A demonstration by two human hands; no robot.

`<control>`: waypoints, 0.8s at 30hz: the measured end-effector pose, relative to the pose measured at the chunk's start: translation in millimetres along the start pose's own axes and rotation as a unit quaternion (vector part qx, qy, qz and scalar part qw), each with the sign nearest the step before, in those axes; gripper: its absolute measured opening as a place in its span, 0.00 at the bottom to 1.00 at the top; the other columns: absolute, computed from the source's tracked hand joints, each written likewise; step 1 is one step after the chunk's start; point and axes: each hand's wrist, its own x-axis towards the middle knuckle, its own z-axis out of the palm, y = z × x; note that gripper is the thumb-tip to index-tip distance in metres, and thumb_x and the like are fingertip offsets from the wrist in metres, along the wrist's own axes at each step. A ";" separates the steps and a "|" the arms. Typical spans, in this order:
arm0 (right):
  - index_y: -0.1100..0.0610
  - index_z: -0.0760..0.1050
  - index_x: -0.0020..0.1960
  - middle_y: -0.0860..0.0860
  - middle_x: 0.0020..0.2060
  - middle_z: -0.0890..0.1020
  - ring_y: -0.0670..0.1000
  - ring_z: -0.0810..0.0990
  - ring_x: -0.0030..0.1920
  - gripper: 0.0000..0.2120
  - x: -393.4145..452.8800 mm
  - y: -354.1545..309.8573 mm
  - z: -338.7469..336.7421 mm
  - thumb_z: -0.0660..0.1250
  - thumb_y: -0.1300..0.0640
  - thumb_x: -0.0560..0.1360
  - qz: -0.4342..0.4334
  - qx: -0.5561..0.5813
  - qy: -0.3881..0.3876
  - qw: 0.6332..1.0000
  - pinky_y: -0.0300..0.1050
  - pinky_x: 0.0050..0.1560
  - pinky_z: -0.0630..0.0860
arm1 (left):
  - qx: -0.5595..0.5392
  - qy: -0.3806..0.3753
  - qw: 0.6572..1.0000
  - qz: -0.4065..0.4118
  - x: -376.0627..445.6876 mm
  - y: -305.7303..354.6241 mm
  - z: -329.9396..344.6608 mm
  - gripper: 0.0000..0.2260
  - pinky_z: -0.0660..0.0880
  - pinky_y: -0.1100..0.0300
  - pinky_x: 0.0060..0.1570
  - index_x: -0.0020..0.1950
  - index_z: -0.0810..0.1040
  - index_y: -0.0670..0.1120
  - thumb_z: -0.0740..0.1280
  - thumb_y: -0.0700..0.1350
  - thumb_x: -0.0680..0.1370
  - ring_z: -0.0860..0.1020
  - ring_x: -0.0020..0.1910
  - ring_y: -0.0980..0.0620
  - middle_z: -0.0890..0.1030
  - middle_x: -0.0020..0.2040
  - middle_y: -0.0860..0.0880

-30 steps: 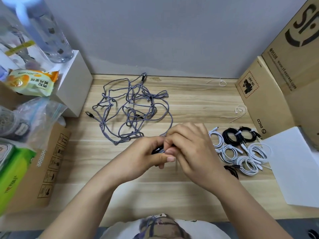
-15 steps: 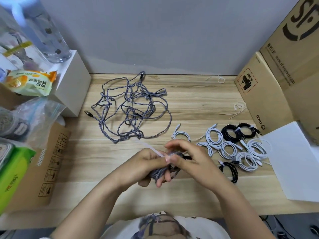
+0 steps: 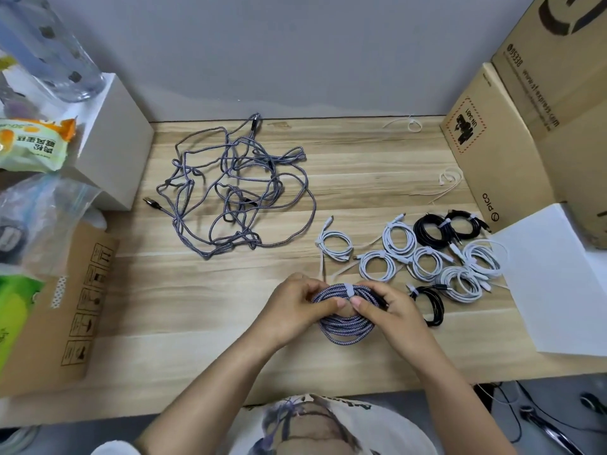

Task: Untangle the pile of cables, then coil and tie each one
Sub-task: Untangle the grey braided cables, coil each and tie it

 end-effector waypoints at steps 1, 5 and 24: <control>0.49 0.79 0.46 0.42 0.39 0.84 0.38 0.81 0.42 0.11 2.6 6.3 -3.1 0.69 0.65 0.73 0.014 -0.001 0.002 1.000 0.30 0.45 0.73 | 0.024 0.004 1.000 -0.001 6.7 -4.4 6.3 0.07 0.69 0.69 0.44 0.42 0.82 0.50 0.73 0.51 0.69 0.73 0.43 0.61 0.77 0.43 0.48; 0.55 0.80 0.50 0.49 0.45 0.84 0.49 0.82 0.48 0.07 16.4 38.6 -13.7 0.70 0.61 0.73 0.075 -0.064 0.027 0.995 0.44 0.53 0.76 | -0.072 -0.056 0.991 -0.102 33.4 -22.8 31.1 0.11 0.69 0.61 0.42 0.42 0.78 0.46 0.71 0.53 0.69 0.74 0.40 0.53 0.79 0.40 0.47; 0.52 0.74 0.62 0.51 0.59 0.78 0.54 0.76 0.60 0.17 34.1 43.4 -27.9 0.64 0.46 0.76 0.127 -0.433 0.018 0.892 0.47 0.55 0.73 | 0.136 -0.069 0.988 -0.018 58.6 -44.1 59.6 0.10 0.67 0.61 0.42 0.54 0.79 0.38 0.67 0.42 0.76 0.74 0.40 0.48 0.77 0.42 0.44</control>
